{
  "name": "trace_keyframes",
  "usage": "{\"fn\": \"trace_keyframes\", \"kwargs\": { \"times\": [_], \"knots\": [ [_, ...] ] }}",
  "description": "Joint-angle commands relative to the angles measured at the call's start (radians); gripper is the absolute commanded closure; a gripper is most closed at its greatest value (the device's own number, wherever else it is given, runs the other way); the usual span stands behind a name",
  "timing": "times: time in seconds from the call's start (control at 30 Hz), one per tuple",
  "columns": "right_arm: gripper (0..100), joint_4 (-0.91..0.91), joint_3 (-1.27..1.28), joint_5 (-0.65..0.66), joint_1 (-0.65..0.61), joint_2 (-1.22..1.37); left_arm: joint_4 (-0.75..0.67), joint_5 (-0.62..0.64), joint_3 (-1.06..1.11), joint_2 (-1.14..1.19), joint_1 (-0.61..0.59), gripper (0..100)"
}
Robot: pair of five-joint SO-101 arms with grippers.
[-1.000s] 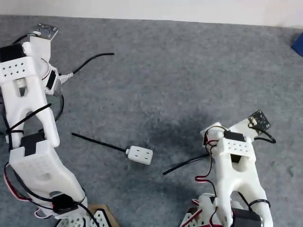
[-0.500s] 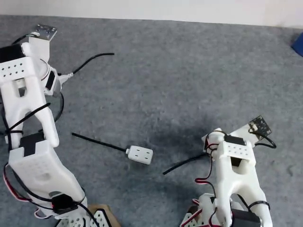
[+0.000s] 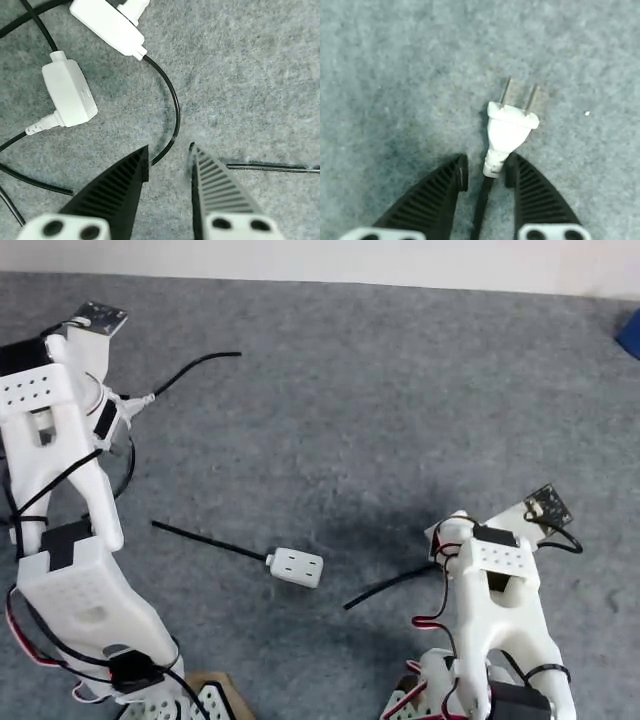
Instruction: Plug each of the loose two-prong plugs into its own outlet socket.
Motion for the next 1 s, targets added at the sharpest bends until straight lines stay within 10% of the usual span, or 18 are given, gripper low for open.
{"fn": "trace_keyframes", "kwargs": {
  "times": [0.0, 0.47, 0.97],
  "knots": [
    [97.4, -0.007, 0.004, -0.011, 0.004, -0.007, -0.011, -0.011, -0.008, -0.047, -0.007, 86],
    [99.2, -0.007, 0.036, -0.003, 0.001, -0.019, -0.012, -0.011, -0.01, -0.047, -0.019, 86],
    [99.2, 0.541, -0.553, 0.611, -0.105, -0.007, -0.012, -0.011, -0.01, -0.047, -0.016, 86]
  ]
}}
